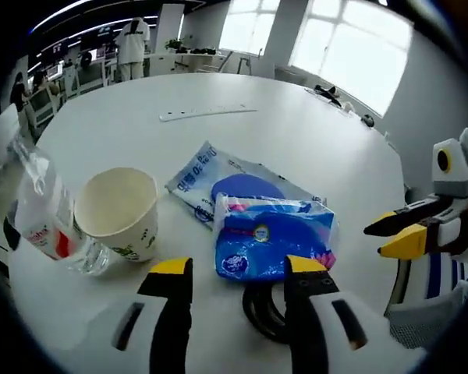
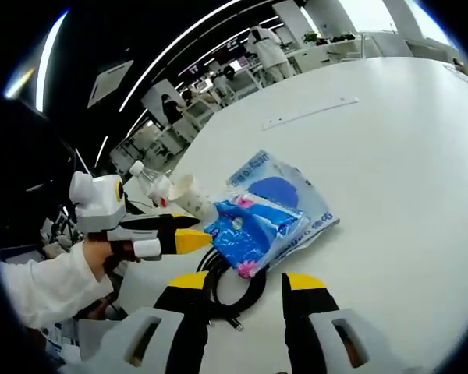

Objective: Arrange the tabletop items into an orderly group along one side of the table until the central work area is clear of visible clutter.

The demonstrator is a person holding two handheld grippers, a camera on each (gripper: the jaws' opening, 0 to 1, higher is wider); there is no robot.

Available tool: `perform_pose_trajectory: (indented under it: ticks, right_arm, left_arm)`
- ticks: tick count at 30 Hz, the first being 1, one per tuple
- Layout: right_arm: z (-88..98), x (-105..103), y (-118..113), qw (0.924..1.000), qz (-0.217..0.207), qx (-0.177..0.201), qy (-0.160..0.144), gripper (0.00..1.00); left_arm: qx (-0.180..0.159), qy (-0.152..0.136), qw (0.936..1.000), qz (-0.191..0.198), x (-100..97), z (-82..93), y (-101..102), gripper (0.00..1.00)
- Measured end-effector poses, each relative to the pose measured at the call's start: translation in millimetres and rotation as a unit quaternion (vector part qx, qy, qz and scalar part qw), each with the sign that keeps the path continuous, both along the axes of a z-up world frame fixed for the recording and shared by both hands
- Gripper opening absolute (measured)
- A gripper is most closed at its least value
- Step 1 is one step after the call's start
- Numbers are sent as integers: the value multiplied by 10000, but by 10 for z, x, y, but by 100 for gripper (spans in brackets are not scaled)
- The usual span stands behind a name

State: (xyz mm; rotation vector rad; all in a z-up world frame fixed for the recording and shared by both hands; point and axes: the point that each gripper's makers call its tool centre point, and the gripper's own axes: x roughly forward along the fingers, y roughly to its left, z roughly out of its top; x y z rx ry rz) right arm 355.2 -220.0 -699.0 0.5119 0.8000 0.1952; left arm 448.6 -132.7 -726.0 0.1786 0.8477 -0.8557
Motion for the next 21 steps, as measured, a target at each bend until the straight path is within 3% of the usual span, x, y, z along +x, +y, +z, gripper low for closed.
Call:
perform_pose_trajectory:
  ticks: [2,6,10,13,16,21]
  right_arm:
    - [-42,52,3,10000,38,-54,28,36]
    - [-107,164,9,10000,-7,-31,62,36]
    - [-225,229,27,9997,3,-171,187,35]
    - [-335,224,54,9988,96,-343,336,32]
    - [-375,211,-7,9977,44,-553,387,22]
    - [-234,194,-78,9979,35,-626,171,9]
  left_arm:
    - [136,-213,9997,36,49,1,18,35]
    - [42,-193,9998,-15,31,-21,-48,27]
    - [166,-158,9997,-100,-12,-104,-58,16]
    - [117,-8,9999,-31,-59,-124,-52,2]
    - [38,10,10000,50,-103,-88,-46,0]
    - [-274,29,9993,260,-165,70,-33,0]
